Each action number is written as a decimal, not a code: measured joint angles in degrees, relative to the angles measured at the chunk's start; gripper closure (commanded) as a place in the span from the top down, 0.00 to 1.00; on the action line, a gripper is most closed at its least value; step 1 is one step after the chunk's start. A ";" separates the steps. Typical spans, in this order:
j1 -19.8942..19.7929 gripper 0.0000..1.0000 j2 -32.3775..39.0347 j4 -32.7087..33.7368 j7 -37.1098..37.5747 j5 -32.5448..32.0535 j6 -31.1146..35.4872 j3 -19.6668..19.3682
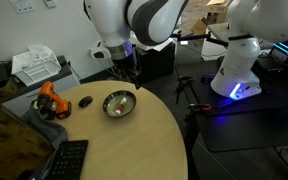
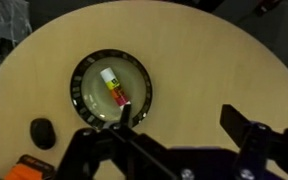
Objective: Remove the glue stick from the bowl and place it on the table
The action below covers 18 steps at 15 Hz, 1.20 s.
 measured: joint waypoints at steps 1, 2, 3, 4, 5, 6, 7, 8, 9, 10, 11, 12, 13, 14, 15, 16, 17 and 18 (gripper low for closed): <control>-0.02 1.00 1.31 0.78 -1.95 -1.43 0.00 -0.04; -0.02 1.00 2.20 1.48 -2.80 -2.44 0.00 -0.04; -0.01 1.00 2.52 2.09 -2.87 -2.55 0.01 -0.04; -0.01 1.00 2.52 2.53 -2.87 -2.55 0.01 -0.03; -0.01 1.00 2.51 2.73 -2.87 -2.55 0.01 -0.03; -0.01 1.00 2.52 2.75 -2.87 -2.55 0.01 -0.03; -0.01 1.00 2.52 2.75 -2.87 -2.55 0.01 -0.03; -0.01 1.00 2.52 2.75 -2.87 -2.55 0.01 -0.02; -0.02 1.00 2.52 2.75 -2.87 -2.55 0.01 -0.02; -0.01 1.00 2.53 2.75 -2.87 -2.55 0.01 -0.02; -0.04 1.00 2.72 2.74 -3.63 -2.55 0.01 -0.02; -0.23 1.00 3.30 2.75 -5.80 -2.50 0.03 -0.07; -0.69 1.00 4.40 2.79 -8.75 -2.50 1.14 -0.14; -1.44 1.00 6.10 2.93 -12.03 -2.28 3.15 -0.27; -2.53 1.00 8.30 3.25 -15.67 -0.53 5.33 -0.32; -3.82 1.00 10.85 3.89 -19.21 0.76 7.69 -0.32; -5.18 1.00 13.52 4.84 -22.31 1.83 9.73 -0.27; -6.44 1.00 16.06 6.02 -24.92 2.80 11.21 -0.17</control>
